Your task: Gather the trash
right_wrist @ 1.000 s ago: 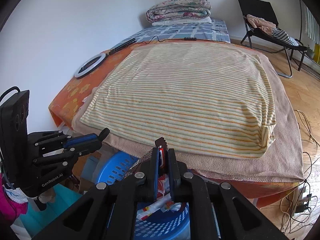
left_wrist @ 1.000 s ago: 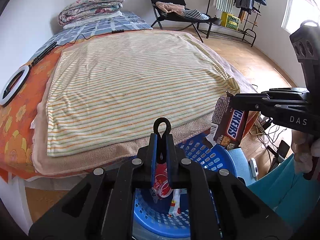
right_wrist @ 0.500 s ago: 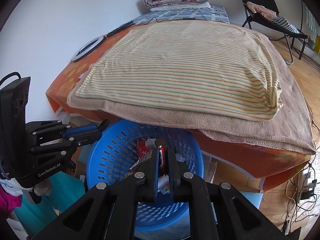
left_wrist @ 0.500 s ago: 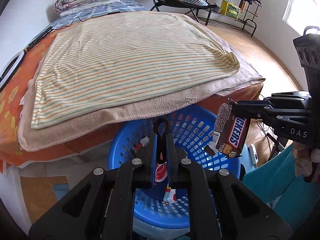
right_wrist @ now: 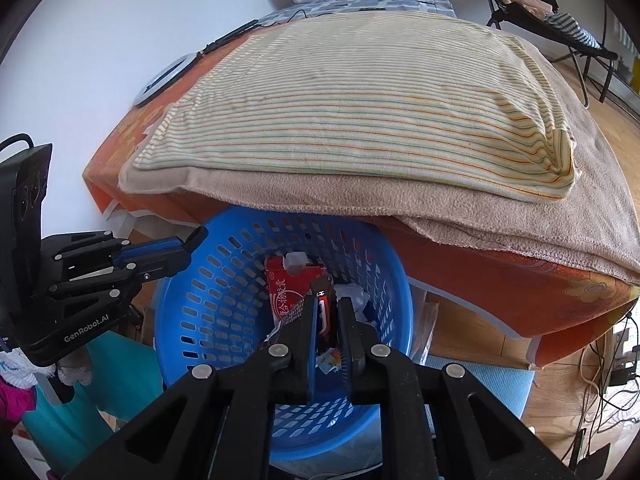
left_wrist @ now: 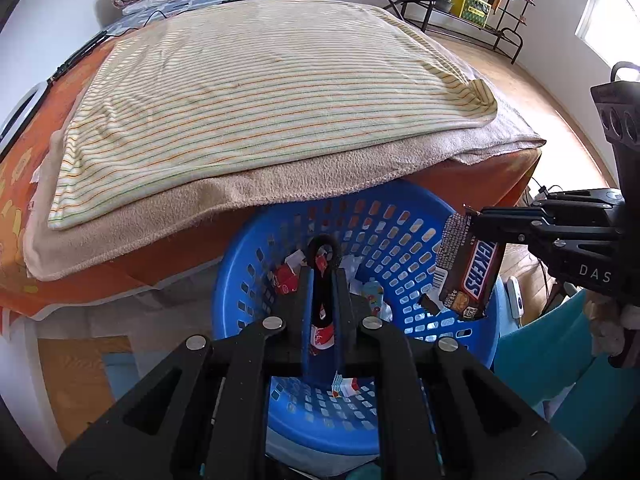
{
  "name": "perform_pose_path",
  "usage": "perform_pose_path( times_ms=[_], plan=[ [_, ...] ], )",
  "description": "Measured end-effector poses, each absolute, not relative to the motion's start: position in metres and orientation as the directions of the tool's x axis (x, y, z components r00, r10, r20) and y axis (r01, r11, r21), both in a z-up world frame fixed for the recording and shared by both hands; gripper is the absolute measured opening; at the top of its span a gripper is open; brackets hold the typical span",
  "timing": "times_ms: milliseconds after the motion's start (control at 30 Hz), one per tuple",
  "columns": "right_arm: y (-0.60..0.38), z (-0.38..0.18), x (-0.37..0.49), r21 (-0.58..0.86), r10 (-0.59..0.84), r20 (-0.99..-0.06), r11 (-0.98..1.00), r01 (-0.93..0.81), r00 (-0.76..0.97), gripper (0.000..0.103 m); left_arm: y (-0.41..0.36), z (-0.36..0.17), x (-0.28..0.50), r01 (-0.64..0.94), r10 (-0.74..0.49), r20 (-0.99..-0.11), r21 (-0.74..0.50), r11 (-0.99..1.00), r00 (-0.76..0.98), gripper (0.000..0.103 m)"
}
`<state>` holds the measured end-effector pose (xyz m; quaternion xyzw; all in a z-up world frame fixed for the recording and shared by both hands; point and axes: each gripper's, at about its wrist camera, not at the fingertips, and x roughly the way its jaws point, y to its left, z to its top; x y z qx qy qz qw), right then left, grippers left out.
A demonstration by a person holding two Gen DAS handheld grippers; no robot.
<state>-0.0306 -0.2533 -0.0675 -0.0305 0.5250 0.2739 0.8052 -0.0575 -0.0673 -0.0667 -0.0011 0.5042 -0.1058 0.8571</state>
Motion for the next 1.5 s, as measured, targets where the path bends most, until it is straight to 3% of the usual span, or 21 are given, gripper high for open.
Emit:
perform_pose_path(
  times_ms=[333, 433, 533, 667, 867, 1000, 1167, 1500],
  plan=[
    [-0.25, -0.075, -0.029, 0.239, 0.398, -0.874, 0.851, -0.467, 0.279, 0.018, -0.069, -0.072, -0.056, 0.178, -0.166, -0.876, -0.093, 0.98, 0.453, 0.008],
    [-0.25, -0.074, -0.03, 0.237, 0.397, -0.875, 0.851, -0.469, 0.277, 0.025, -0.067, -0.073, -0.056, 0.169, -0.16, -0.878, -0.092, 0.981, 0.451, 0.029],
    [-0.25, -0.075, -0.028, 0.237, 0.395, -0.874, 0.854, -0.464, 0.282, 0.042, -0.067, -0.074, -0.056, 0.167, -0.156, -0.879, -0.089, 0.982, 0.45, 0.031],
    [-0.25, -0.076, -0.028, 0.233, 0.389, -0.876, 0.859, -0.457, 0.284, 0.052, -0.067, -0.075, -0.055, 0.16, -0.147, -0.881, -0.082, 0.984, 0.449, 0.052],
    [-0.252, -0.075, -0.026, 0.219, 0.375, -0.877, 0.868, -0.445, 0.299, 0.072, -0.066, -0.076, -0.054, 0.143, -0.124, -0.883, -0.065, 0.988, 0.453, 0.07],
    [-0.252, -0.074, -0.025, 0.207, 0.361, -0.879, 0.878, -0.432, 0.311, 0.084, -0.064, -0.078, -0.051, 0.131, -0.111, -0.89, -0.059, 0.99, 0.442, 0.071],
    [-0.252, -0.073, -0.023, 0.198, 0.348, -0.882, 0.885, -0.42, 0.317, 0.087, -0.064, -0.08, -0.05, 0.127, -0.111, -0.893, -0.06, 0.99, 0.436, 0.077],
    [-0.25, -0.063, -0.023, 0.15, 0.313, -0.876, 0.901, -0.408, 0.368, 0.091, -0.06, -0.079, -0.046, 0.104, -0.101, -0.898, -0.062, 0.993, 0.428, 0.078]
  ],
)
